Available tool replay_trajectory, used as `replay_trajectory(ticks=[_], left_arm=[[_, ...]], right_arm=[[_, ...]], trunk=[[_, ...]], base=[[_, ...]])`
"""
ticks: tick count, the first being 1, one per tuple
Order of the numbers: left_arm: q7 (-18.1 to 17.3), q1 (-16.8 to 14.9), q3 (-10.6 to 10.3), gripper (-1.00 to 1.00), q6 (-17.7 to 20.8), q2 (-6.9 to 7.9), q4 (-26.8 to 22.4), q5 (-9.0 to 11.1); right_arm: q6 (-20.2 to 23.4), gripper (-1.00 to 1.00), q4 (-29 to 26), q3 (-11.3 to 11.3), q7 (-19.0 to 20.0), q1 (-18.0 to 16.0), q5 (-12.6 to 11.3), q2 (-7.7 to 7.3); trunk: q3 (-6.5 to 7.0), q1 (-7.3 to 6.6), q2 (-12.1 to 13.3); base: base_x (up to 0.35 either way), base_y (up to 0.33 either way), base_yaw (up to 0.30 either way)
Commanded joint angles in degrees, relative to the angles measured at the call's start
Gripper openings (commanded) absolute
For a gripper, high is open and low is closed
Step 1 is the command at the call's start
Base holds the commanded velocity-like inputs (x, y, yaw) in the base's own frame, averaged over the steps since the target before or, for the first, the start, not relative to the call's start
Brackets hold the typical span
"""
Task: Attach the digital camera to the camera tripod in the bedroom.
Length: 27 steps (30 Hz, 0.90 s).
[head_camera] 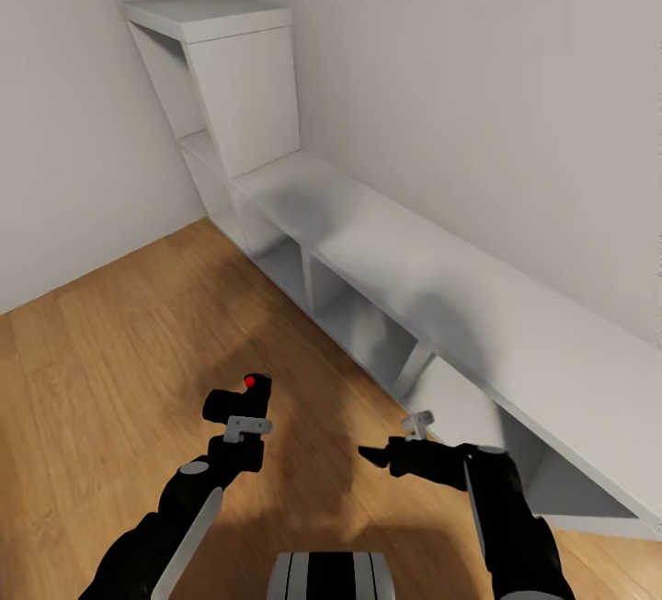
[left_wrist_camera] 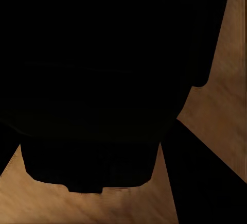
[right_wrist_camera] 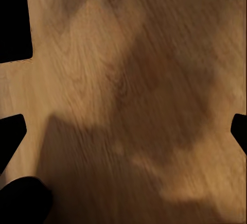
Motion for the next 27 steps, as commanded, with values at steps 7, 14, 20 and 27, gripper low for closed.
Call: replay_trajectory(ticks=[7, 14, 20, 27], left_arm=[[0.4, 0.0, -0.1, -1.00, 0.2, 0.06, -0.1, 0.5], [0.4, 0.0, -0.1, -1.00, 0.2, 0.06, -0.1, 0.5], [0.4, 0.0, -0.1, -1.00, 0.2, 0.06, -0.1, 0.5], [0.4, 0.0, -0.1, -1.00, 0.2, 0.06, 0.0, 0.5]], right_arm=[[-2.8, 1.00, 2.4, -0.2, -3.6, 0.0, 0.4, 0.08], [-3.6, 1.00, 2.8, -0.2, -4.2, 0.0, 0.4, 0.08], [-3.8, 1.00, 2.8, -0.2, -4.3, 0.0, 0.4, 0.08], [-3.9, 1.00, 2.8, -0.1, -4.0, 0.0, 0.4, 0.08]], trunk=[[1.52, -0.19, 0.1], [3.07, -0.37, 0.2], [4.40, -0.52, 0.3], [5.95, -0.70, 0.3]], base=[[0.000, 0.000, 0.000], [0.000, 0.000, 0.000], [0.000, 0.000, 0.000], [0.000, 0.000, 0.000]])
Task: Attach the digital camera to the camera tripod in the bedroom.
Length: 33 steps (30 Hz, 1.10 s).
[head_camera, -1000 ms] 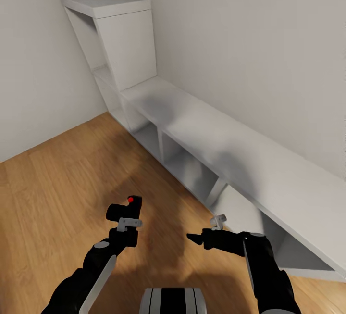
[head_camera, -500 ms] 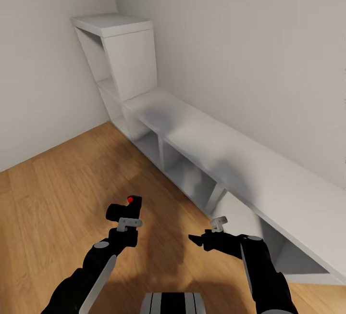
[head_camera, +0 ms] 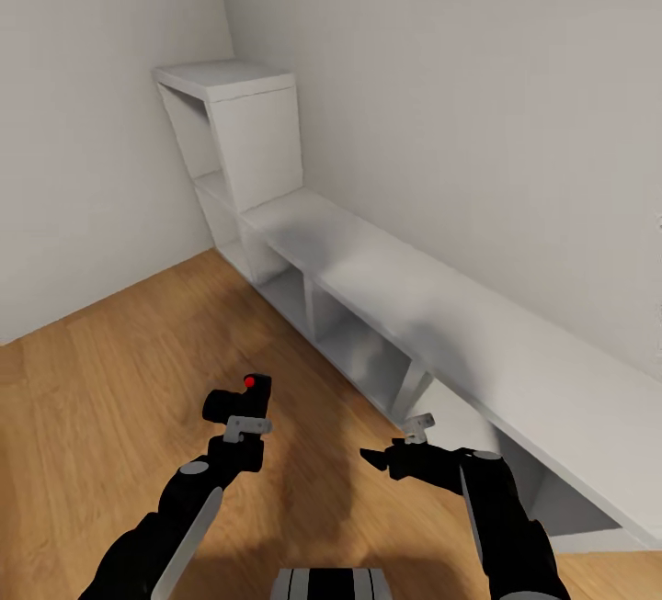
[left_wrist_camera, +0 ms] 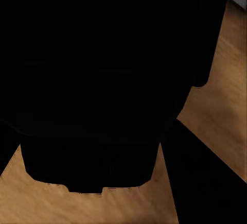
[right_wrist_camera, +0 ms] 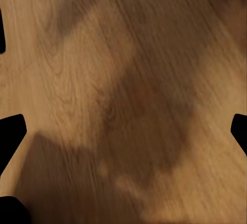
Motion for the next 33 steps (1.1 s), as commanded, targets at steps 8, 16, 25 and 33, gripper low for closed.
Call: replay_trajectory(ticks=[8, 16, 25, 33], left_arm=[[0.4, 0.0, -0.2, -1.00, 0.2, 0.07, 0.0, 0.5], [0.4, 0.0, -0.2, -1.00, 0.2, 0.07, 0.0, 0.5], [0.4, 0.0, -0.2, -1.00, 0.2, 0.06, 0.0, 0.5], [0.4, 0.0, -0.2, -1.00, 0.2, 0.07, 0.0, 0.5]], right_arm=[[0.2, 1.00, -0.1, -0.1, 0.5, 0.0, 0.4, 0.08], [0.5, 1.00, -0.1, -0.1, 0.4, 0.0, 0.4, 0.08], [0.2, 1.00, -0.3, -0.1, 0.5, 0.0, 0.5, 0.08], [0.2, 1.00, -0.3, -0.1, 0.5, 0.0, 0.5, 0.08]], trunk=[[1.73, -0.21, 0.1], [3.51, -0.42, 0.2], [5.50, -0.65, 0.3], [7.27, -0.86, 0.4]], base=[[0.000, 0.000, 0.000], [0.000, 0.000, 0.000], [0.000, 0.000, 0.000], [0.000, 0.000, 0.000]])
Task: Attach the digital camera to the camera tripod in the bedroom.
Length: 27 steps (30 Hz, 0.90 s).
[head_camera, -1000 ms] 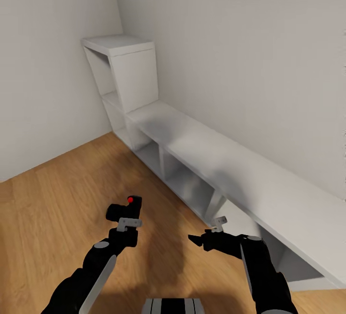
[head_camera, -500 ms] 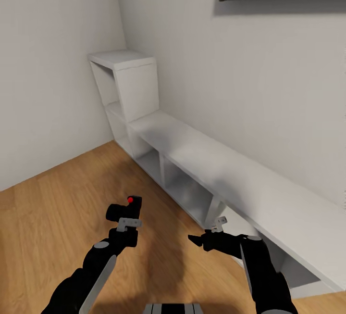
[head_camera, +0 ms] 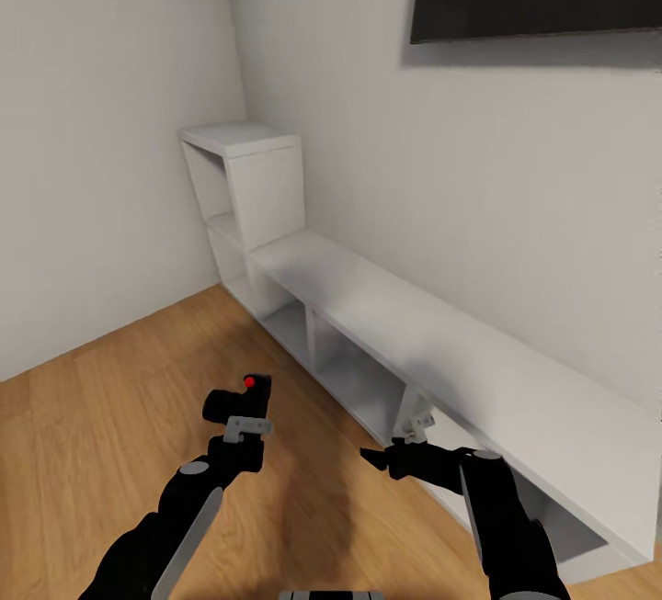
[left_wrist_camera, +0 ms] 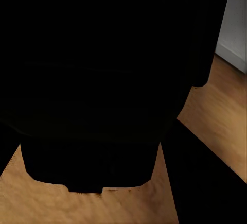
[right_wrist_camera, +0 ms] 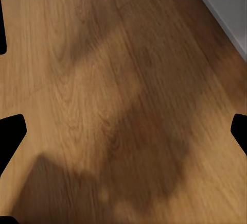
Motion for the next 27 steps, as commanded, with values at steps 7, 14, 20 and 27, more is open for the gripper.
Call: replay_trajectory(ticks=[7, 14, 20, 27], left_arm=[[0.4, 0.0, -0.2, -1.00, 0.3, 0.05, -0.1, 0.5], [0.4, 0.0, -0.2, -1.00, 0.2, 0.01, -0.1, 0.5], [0.4, 0.0, -0.2, -1.00, 0.3, 0.03, -0.1, 0.5], [0.4, 0.0, -0.2, -1.00, 0.3, -0.02, 0.0, 0.5]], right_arm=[[0.3, 1.00, 0.1, -0.2, 0.4, -0.1, 0.4, 0.08], [0.4, 1.00, 0.2, -0.2, 0.3, -0.1, 0.4, 0.08], [0.3, 1.00, 0.2, -0.2, 0.3, -0.1, 0.4, 0.08], [0.2, 1.00, 0.2, -0.2, 0.4, -0.1, 0.4, 0.08]], trunk=[[1.51, -0.19, 0.1], [3.06, -0.37, 0.2], [4.39, -0.52, 0.2], [5.94, -0.70, 0.3]], base=[[0.000, 0.000, 0.000], [0.000, 0.000, 0.000], [0.000, 0.000, 0.000], [0.000, 0.000, 0.000]])
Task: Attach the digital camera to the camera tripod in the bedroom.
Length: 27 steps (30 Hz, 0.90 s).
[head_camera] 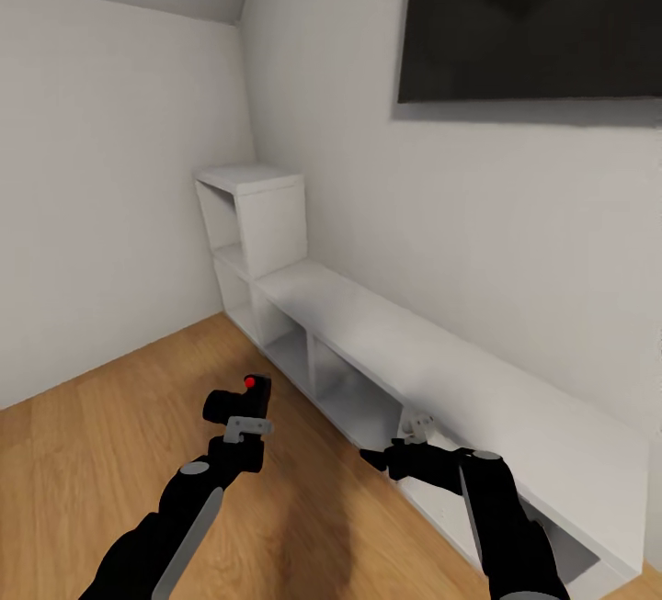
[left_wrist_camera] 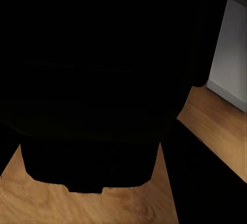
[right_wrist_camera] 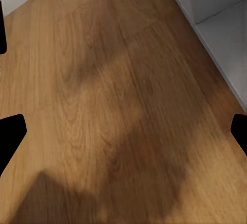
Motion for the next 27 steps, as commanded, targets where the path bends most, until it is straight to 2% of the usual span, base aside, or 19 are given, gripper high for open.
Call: replay_trajectory(ticks=[1, 10, 19, 21, 22, 27], left_arm=[[0.4, 0.0, -0.2, -1.00, 0.2, 0.06, -0.1, 0.5], [0.4, 0.0, -0.2, -1.00, 0.2, 0.06, -0.1, 0.5], [0.4, 0.0, -0.1, -1.00, 0.2, 0.06, -0.1, 0.5], [0.4, 0.0, -0.1, -1.00, 0.2, 0.06, -0.1, 0.5], [0.4, 0.0, -0.2, -1.00, 0.2, 0.06, -0.1, 0.5], [0.4, 0.0, -0.1, -1.00, 0.2, 0.06, -0.1, 0.5]], right_arm=[[0.3, 1.00, -0.1, -0.2, 0.5, -0.1, 0.4, 0.08], [0.4, 1.00, -1.0, -0.2, 2.4, -0.1, 0.4, 0.08], [1.5, 1.00, -5.6, -0.3, 11.8, 0.3, 0.4, 0.08], [1.8, 1.00, -6.5, -0.3, 12.9, 0.5, 0.4, 0.08], [2.8, 1.00, -7.9, -0.3, 14.2, 0.7, 0.4, 0.08], [5.9, 1.00, -9.7, -0.4, 15.9, 1.0, 0.5, 0.08]], trunk=[[0.17, -0.03, 0.0], [2.17, -0.27, 0.1], [4.16, -0.50, 0.2], [4.60, -0.55, 0.3], [4.82, -0.58, 0.3], [5.93, -0.71, 0.3]], base=[[0.000, 0.000, 0.000], [0.000, 0.000, 0.000], [0.000, 0.000, 0.000], [0.000, 0.000, 0.000], [0.000, 0.000, 0.000], [0.000, 0.000, 0.000]])
